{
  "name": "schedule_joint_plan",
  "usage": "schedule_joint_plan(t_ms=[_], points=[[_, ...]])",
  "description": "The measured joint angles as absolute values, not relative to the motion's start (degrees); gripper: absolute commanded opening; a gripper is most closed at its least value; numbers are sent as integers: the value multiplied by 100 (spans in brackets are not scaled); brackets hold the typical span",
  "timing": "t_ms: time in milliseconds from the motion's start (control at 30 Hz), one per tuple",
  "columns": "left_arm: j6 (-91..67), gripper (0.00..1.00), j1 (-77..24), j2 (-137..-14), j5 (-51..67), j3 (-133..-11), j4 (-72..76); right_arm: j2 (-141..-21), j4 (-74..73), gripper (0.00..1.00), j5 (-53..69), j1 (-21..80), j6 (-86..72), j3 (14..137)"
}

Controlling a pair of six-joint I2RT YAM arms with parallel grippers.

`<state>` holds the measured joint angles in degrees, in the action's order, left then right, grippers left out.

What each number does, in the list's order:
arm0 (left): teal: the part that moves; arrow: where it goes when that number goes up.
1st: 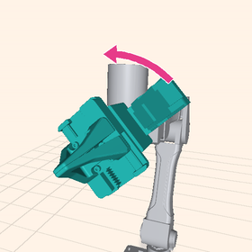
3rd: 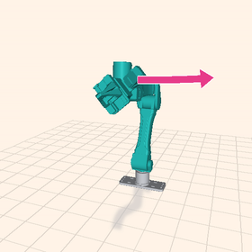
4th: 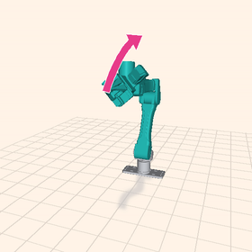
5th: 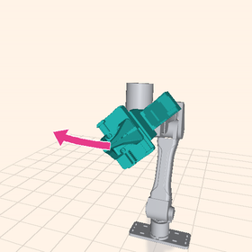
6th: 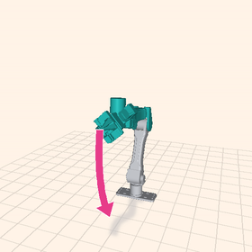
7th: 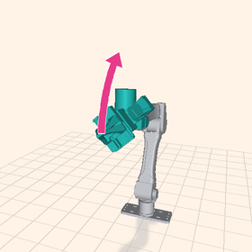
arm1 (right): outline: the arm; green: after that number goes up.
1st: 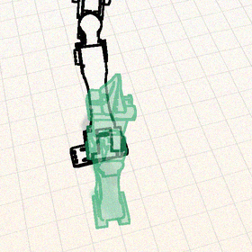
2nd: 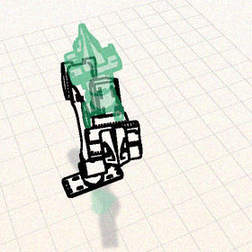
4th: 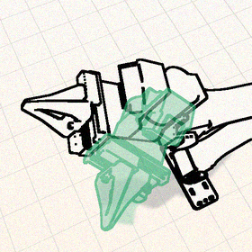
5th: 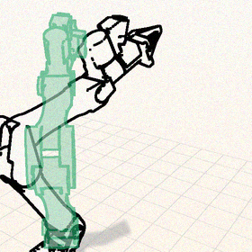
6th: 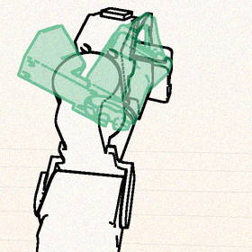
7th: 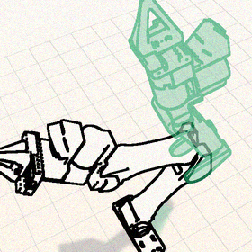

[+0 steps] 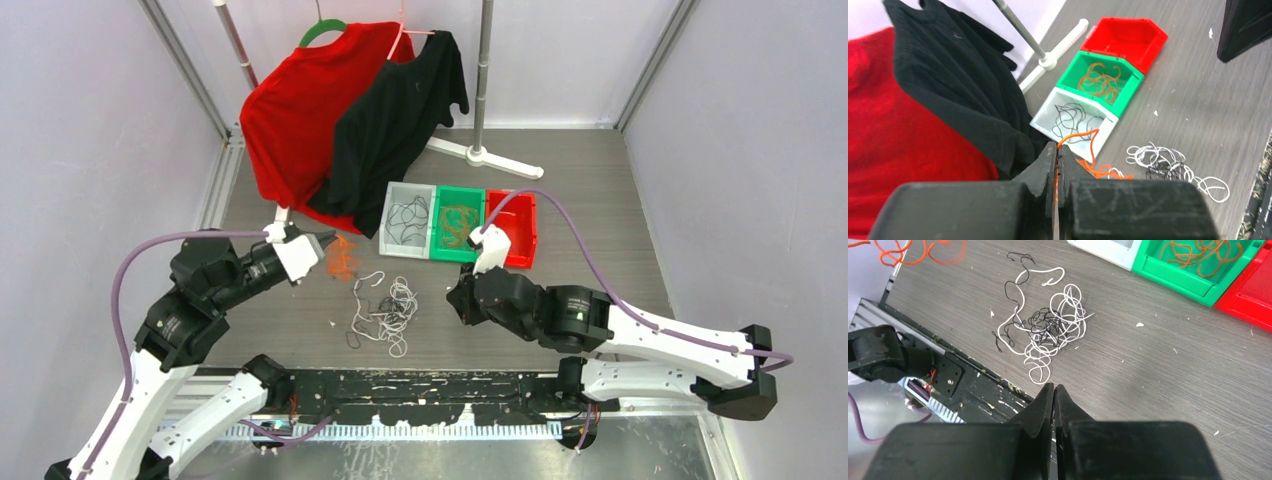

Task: Untangle the cables
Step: Untie the cable.

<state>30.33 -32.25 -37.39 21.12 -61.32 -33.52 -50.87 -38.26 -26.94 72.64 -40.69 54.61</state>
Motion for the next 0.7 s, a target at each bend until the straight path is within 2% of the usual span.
schedule_joint_plan(t_ms=[67, 200, 267, 433, 700], points=[[2976, 0, -3225, -3704, 2064, -6152, -3153, -5306, -3946, 8, -2742, 7223, -4040, 5660], [2891, 0, -3225, -3640, 2010, -6252, -2834, -5349, -4071, 49, -2821, 7135, -4038, 5599], [2867, 0, -3225, -3675, 2180, -6451, -2851, -5310, -4029, 59, -2794, 7116, -3951, 5533], [2587, 0, -3225, -3701, 2670, -6755, -2908, -5347, -3369, 66, -2493, 7113, -3118, 5902], [2165, 0, -3225, -3918, 3033, -6775, -3426, -5741, -1619, 68, -1592, 7113, -1566, 6512]])
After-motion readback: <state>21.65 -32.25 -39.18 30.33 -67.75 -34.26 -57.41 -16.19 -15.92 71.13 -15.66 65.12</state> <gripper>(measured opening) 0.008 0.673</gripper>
